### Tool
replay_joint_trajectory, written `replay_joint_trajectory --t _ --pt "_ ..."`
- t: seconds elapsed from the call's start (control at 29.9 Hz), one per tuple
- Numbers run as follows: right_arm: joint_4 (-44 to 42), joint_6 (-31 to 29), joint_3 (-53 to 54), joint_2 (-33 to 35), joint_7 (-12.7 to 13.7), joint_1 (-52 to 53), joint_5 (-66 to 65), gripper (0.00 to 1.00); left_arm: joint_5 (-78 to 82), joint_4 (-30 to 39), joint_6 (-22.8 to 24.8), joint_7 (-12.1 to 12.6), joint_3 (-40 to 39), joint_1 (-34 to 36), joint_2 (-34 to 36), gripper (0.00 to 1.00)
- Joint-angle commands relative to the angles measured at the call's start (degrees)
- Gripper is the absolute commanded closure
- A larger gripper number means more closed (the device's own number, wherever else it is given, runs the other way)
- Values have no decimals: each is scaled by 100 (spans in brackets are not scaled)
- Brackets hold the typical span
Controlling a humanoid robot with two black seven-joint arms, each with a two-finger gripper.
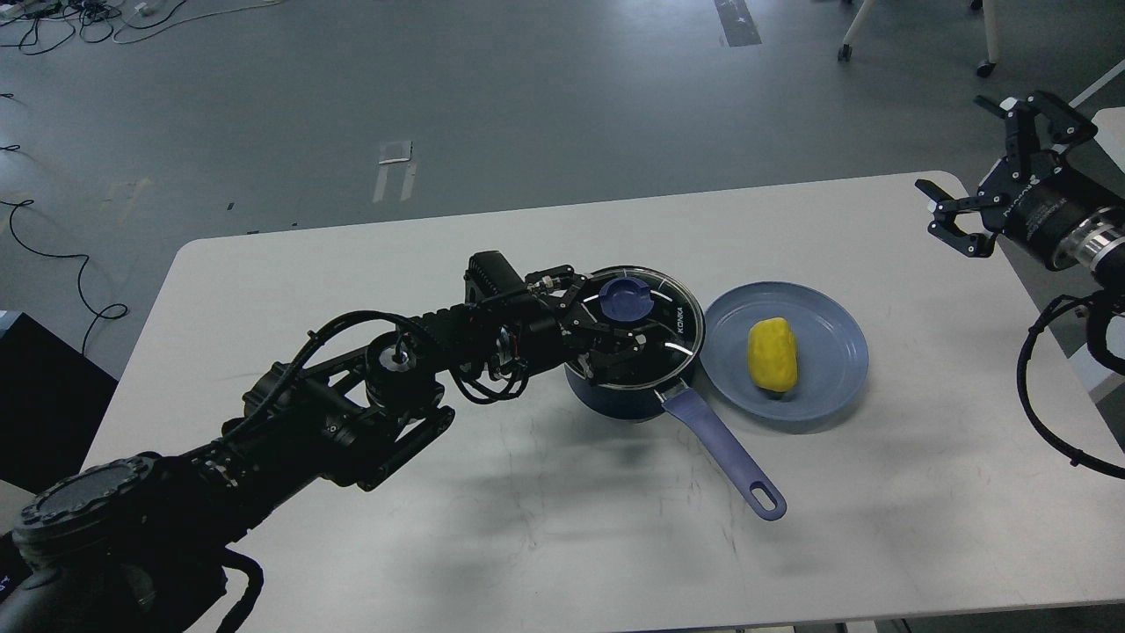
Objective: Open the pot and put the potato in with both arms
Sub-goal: 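Lift the glass lid off the saucepan with the left gripper, then lower the lid onto the table nearer the robot and release it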
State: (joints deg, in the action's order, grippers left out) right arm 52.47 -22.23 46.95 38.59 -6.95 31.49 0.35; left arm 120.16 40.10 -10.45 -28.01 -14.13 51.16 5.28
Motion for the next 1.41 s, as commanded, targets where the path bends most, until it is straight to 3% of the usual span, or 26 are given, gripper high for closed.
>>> replay_joint_trajectory --t 0.0,0.6,0.8,1.07,1.24,1.37 --pt "0 -9 -1 -9 0 -3 0 0 -2 -55 0 1 33 -1 -1 67" --pt "-35 -27 -1 -18 0 -29 0 0 -634 279 -123 1 7 218 113 67" --pt "-18 -27 -10 -18 0 -29 0 0 -1056 542 -159 1 7 570 579 67" --pt "9 -27 -10 -27 9 -29 -9 0 -1091 1000 -975 1 121 369 1932 67" --pt "0 -27 -45 -27 9 -38 -18 0 -1372 1035 -1755 1 200 -263 2591 67" --pt "0 -27 -160 -27 9 -29 -18 0 -1522 1035 -1755 1 200 -835 2864 66"
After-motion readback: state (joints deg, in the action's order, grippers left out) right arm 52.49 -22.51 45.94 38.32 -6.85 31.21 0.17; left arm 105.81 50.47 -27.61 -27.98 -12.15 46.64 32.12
